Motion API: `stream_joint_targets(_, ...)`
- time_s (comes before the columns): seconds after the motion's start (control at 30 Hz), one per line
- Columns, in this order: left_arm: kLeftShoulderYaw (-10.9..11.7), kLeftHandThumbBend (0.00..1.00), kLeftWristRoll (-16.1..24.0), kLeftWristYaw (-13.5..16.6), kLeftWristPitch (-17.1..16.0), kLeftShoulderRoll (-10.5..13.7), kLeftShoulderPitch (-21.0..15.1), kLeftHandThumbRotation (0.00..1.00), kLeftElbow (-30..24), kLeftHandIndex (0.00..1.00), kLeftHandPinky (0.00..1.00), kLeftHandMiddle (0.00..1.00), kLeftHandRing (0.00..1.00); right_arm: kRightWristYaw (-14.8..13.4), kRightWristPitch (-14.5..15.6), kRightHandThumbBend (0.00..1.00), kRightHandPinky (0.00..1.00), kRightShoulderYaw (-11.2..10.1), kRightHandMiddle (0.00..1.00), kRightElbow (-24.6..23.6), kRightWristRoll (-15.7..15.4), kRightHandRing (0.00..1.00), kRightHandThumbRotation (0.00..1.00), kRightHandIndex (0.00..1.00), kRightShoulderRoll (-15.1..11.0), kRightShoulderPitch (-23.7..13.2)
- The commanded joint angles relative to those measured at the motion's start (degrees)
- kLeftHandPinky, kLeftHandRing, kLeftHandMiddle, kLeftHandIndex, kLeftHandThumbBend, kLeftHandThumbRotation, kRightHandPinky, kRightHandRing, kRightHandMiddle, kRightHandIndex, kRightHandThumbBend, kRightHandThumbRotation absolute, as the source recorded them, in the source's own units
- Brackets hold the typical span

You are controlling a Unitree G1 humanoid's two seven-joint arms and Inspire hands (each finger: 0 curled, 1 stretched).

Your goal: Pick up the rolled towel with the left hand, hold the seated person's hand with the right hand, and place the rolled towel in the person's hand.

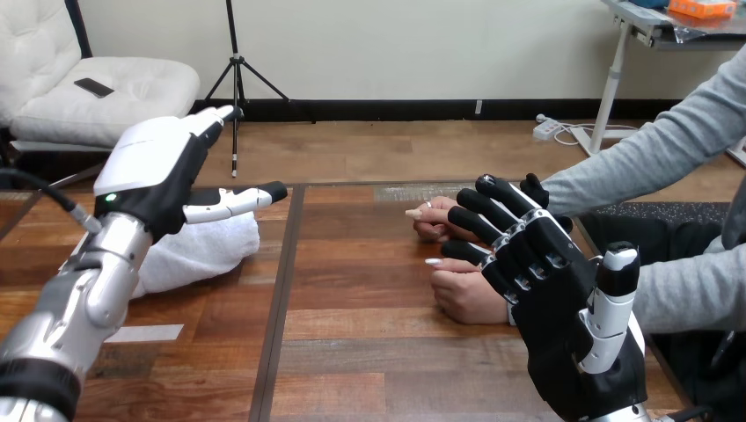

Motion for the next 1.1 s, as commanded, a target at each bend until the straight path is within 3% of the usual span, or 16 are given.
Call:
stream_joint_targets(0.0,-2.3,0.73,0.6,2.5,0.9,1.3,-10.3,0.80,5.3,0.89,0.82,0.91,0.89,-0.4,-0.7,0.88,0.74,-0.7,0.83,-0.3,0.0,0.84,1.00,0.83,0.6,-5.0)
stream_joint_targets(0.67,-5.8,0.76,-0.1,-0.6,5.9,-0.5,-17.2,0.81,14.6,0.92,0.87,0.92,0.92,-0.6,-0.6,0.89,0.71,-0.7,0.82,0.0,0.0,0.83,1.00,0.82,0.5,-5.5)
stream_joint_targets(1.07,-9.3,0.76,1.0,-2.1,9.7,-1.0,-19.8,0.81,17.8,0.93,0.89,0.94,0.93,-0.9,-1.2,0.88,0.71,-0.9,0.82,0.1,-0.5,0.83,1.00,0.82,0.3,-6.0)
